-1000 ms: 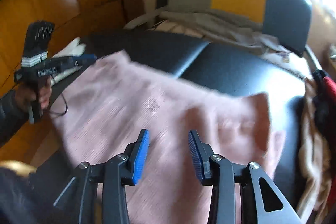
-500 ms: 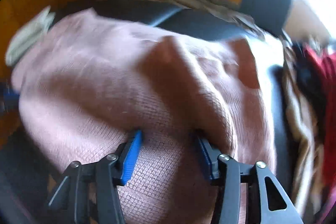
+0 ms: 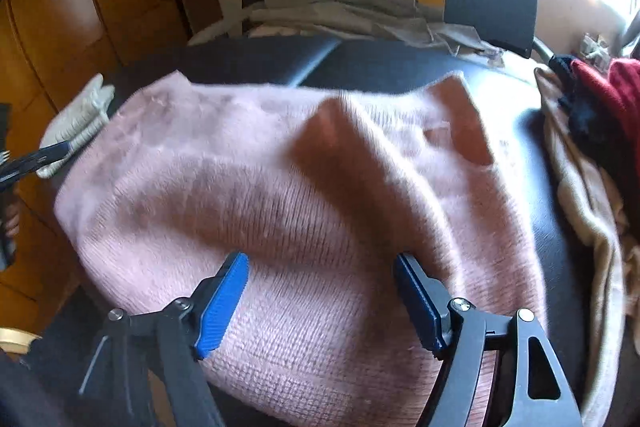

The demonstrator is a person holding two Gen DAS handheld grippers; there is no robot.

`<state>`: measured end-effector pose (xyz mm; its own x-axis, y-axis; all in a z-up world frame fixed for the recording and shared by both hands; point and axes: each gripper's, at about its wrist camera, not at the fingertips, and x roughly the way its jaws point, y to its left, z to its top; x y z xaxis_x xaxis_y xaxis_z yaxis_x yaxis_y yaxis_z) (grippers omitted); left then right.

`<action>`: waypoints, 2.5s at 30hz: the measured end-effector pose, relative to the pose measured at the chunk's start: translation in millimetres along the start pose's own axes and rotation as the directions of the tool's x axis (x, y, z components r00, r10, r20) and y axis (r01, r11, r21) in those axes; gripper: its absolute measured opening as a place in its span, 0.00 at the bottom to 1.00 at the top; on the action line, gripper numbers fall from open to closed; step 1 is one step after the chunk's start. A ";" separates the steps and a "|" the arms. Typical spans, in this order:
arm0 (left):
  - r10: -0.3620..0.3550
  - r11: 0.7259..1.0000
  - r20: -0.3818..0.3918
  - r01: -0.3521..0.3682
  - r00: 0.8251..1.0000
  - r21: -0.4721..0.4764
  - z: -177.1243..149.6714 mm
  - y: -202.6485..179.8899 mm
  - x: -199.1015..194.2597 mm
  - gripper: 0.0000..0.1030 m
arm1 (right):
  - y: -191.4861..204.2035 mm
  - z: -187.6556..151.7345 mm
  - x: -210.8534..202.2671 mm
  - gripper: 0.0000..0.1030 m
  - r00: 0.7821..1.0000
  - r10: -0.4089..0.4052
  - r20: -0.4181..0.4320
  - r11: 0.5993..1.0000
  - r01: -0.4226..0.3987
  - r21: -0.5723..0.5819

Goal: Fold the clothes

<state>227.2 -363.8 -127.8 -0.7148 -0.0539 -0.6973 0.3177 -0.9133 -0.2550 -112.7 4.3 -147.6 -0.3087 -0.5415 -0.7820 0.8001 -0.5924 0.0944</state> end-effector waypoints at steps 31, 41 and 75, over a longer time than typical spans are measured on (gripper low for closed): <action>0.091 0.992 -0.107 -0.100 0.990 -0.077 7.0 34.2 47.6 0.06 | -145.7 42.3 14.7 0.01 0.967 -0.215 -0.134 0.946 0.240 0.219; 0.213 0.976 0.024 -0.212 0.977 -0.054 27.0 22.1 9.3 0.15 | -112.7 50.0 -18.6 0.34 0.971 -0.235 0.047 0.961 0.225 0.161; 0.177 0.984 0.024 -0.178 0.984 0.024 -20.7 -41.6 2.6 0.31 | -24.7 -17.9 -30.1 0.73 0.992 -0.100 0.071 0.988 0.090 0.123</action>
<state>225.0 -317.7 -132.8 -0.6620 -0.2244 -0.7151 0.4245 -0.8986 -0.1109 -114.0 46.0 -137.4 -0.4227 -0.5210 -0.7416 0.6995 -0.7078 0.0986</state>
